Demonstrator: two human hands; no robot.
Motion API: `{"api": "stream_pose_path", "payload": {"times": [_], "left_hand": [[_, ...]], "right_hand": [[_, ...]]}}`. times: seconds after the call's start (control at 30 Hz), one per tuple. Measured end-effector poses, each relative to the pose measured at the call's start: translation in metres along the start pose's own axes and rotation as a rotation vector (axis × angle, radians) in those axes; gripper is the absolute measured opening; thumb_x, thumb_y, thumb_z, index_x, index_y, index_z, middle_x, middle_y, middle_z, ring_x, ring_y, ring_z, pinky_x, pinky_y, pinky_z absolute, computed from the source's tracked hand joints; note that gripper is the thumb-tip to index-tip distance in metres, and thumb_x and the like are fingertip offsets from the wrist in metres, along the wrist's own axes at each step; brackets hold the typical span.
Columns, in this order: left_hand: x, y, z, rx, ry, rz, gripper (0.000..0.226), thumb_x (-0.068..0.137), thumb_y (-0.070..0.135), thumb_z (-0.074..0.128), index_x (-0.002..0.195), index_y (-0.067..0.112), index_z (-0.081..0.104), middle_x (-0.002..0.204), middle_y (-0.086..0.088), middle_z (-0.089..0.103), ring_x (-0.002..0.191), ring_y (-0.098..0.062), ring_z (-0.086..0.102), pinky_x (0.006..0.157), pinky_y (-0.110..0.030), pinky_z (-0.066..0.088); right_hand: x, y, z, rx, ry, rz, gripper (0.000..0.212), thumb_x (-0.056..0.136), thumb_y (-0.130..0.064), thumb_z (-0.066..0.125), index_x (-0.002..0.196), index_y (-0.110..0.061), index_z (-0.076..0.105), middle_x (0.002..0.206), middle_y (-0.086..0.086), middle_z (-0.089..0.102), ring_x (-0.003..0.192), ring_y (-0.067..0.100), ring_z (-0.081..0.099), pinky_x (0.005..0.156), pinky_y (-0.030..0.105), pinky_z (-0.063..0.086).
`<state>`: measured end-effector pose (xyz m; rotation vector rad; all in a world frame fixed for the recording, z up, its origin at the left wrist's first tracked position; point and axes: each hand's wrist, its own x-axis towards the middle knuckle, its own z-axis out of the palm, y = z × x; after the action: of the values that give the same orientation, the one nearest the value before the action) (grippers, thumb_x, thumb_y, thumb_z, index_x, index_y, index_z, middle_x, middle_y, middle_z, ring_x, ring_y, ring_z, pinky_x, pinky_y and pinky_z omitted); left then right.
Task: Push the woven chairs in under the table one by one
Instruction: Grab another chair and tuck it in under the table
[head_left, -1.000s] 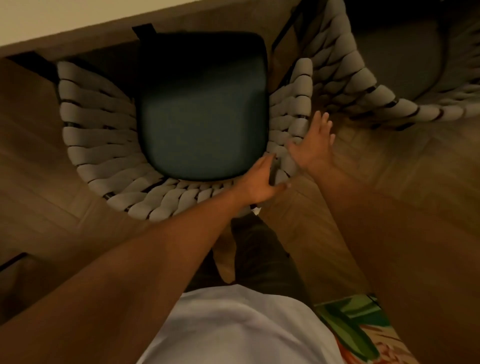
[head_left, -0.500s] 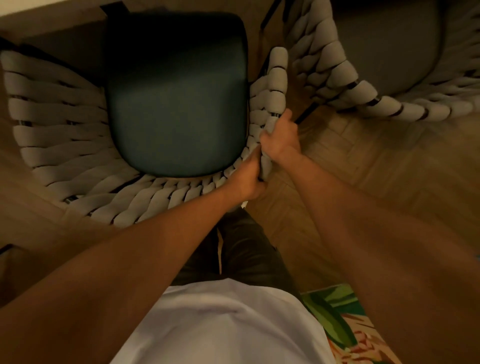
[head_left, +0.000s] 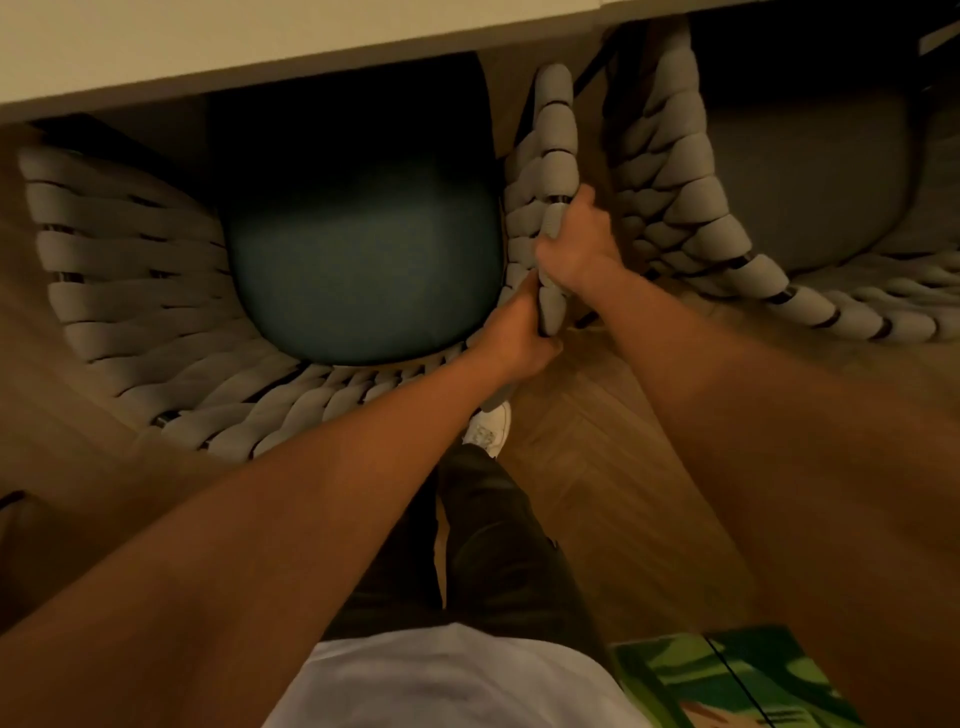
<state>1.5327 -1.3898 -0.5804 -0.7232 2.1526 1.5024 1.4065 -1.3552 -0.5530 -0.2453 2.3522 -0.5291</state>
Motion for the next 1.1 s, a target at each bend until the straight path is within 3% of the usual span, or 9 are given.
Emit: {"api": "stream_pose_path", "payload": {"times": [0.13,0.23,0.37,0.47,0.57,0.73,0.9,1.03,1.1], "left_hand": [[0.016,0.007,0.001,-0.008,-0.001,-0.034,0.093,0.087,0.014,0.071,0.159,0.019,0.012,0.146,-0.009,0.049,0.132,-0.026,0.049,0.105,-0.036,0.046],[0.013,0.004,0.001,-0.052,0.008,0.009,0.086,0.087,0.012,0.072,0.156,0.015,0.022,0.146,-0.007,0.048,0.131,-0.016,0.046,0.102,-0.024,0.041],[-0.012,-0.021,-0.01,-0.009,-0.099,0.099,0.086,0.081,0.022,0.078,0.151,0.011,0.03,0.146,0.002,0.045,0.131,-0.006,0.042,0.111,-0.031,0.04],[-0.042,-0.058,-0.025,0.193,-0.192,0.094,0.093,0.076,0.046,0.079,0.151,0.018,0.031,0.147,-0.002,0.046,0.132,-0.014,0.047,0.109,-0.04,0.044],[-0.082,-0.095,-0.049,0.32,-0.194,0.047,0.09,0.076,0.059,0.071,0.15,0.023,0.034,0.149,0.002,0.045,0.132,-0.014,0.046,0.108,-0.034,0.041],[-0.135,-0.151,-0.098,0.65,-0.169,0.02,0.075,0.074,0.066,0.065,0.139,0.035,0.043,0.129,0.008,0.056,0.116,-0.017,0.055,0.09,-0.037,0.048],[-0.154,-0.181,-0.124,0.788,-0.116,0.052,0.068,0.071,0.072,0.058,0.128,0.037,0.05,0.121,0.01,0.062,0.107,-0.016,0.061,0.084,-0.041,0.053],[-0.162,-0.199,-0.13,0.869,-0.025,0.079,0.064,0.074,0.072,0.057,0.127,0.035,0.056,0.116,0.009,0.066,0.1,-0.017,0.065,0.079,-0.039,0.056],[-0.161,-0.203,-0.129,0.907,0.008,0.093,0.063,0.074,0.072,0.049,0.125,0.036,0.058,0.114,0.009,0.066,0.1,-0.017,0.064,0.08,-0.039,0.055]], "right_hand": [[0.018,0.002,-0.007,0.021,-0.017,0.007,0.058,0.095,-0.019,0.061,0.143,-0.006,0.033,0.139,0.018,0.052,0.122,0.037,0.055,0.087,0.036,0.047],[0.021,0.006,-0.007,0.049,-0.01,0.007,0.058,0.094,-0.019,0.062,0.143,-0.007,0.033,0.137,0.017,0.053,0.12,0.034,0.057,0.086,0.035,0.048],[0.011,0.009,0.005,0.101,0.076,-0.032,0.065,0.095,-0.02,0.063,0.15,-0.007,0.029,0.141,0.017,0.051,0.125,0.035,0.055,0.097,0.042,0.05],[-0.013,0.013,0.023,-0.11,0.2,-0.186,0.081,0.095,-0.023,0.06,0.159,-0.005,0.014,0.162,0.021,0.024,0.15,0.037,0.025,0.123,0.045,0.022],[-0.046,0.015,0.046,-0.355,0.236,-0.424,0.073,0.097,-0.034,0.053,0.159,-0.007,0.024,0.167,0.022,0.011,0.155,0.039,0.004,0.125,0.051,0.001],[-0.083,-0.001,0.091,-0.52,-0.265,-0.505,0.062,0.106,-0.05,0.031,0.152,-0.011,0.042,0.165,0.012,0.026,0.155,0.029,0.011,0.125,0.052,0.004],[-0.121,-0.028,0.12,-0.548,-0.627,-0.416,0.07,0.102,-0.066,0.022,0.146,-0.02,0.052,0.151,0.01,0.048,0.138,0.03,0.042,0.111,0.046,0.035],[-0.139,-0.04,0.137,-0.749,-0.726,-0.46,0.086,0.091,-0.079,0.036,0.158,-0.025,0.033,0.161,0.006,0.036,0.142,0.029,0.039,0.113,0.045,0.036],[-0.143,-0.04,0.144,-0.865,-0.646,-0.51,0.083,0.087,-0.074,0.05,0.153,-0.024,0.038,0.151,0.005,0.047,0.132,0.028,0.049,0.106,0.045,0.042]]}}
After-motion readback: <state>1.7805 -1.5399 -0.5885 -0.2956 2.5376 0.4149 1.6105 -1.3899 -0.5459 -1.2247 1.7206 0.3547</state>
